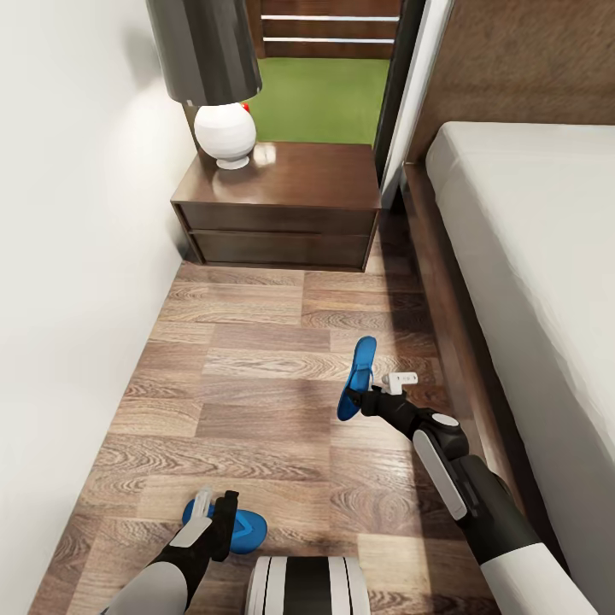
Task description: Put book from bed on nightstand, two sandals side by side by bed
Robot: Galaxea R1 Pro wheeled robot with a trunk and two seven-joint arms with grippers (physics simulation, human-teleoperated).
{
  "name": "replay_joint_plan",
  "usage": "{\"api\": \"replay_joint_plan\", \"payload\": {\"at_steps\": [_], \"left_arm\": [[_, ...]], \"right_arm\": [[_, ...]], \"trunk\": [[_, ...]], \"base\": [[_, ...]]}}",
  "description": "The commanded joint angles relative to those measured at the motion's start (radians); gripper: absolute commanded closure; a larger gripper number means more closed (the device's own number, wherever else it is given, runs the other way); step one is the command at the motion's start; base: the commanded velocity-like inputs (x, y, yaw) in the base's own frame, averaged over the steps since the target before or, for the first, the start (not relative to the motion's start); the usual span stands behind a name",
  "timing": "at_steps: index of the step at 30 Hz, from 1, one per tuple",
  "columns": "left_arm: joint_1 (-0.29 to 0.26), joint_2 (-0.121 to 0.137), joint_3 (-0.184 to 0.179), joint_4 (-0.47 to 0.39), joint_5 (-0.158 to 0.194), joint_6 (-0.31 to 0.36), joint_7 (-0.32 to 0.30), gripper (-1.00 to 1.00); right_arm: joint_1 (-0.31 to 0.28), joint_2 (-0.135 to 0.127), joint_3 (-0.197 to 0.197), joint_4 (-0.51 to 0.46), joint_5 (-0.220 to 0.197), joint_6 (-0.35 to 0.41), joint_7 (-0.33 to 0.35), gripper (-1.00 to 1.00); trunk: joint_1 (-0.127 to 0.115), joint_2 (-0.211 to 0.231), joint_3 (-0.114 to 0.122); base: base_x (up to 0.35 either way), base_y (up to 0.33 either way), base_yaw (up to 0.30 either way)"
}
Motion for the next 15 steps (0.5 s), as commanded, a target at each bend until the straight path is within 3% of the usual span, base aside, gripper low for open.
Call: {"api": "replay_joint_plan", "payload": {"at_steps": [1,15], "left_arm": [[0.000,-0.001,0.000,-0.004,0.009,0.006,0.007,-1.00],[0.000,-0.001,-0.001,-0.004,0.009,0.006,0.007,-1.00]], "right_arm": [[0.000,-0.001,0.001,-0.001,-0.002,0.004,0.000,1.00],[0.000,-0.001,0.001,-0.001,-0.002,0.004,0.000,1.00]], "trunk": [[0.000,0.000,-0.001],[0.000,0.000,-0.004]], "base": [[0.000,0.000,0.000],[0.000,0.000,0.000]]}}
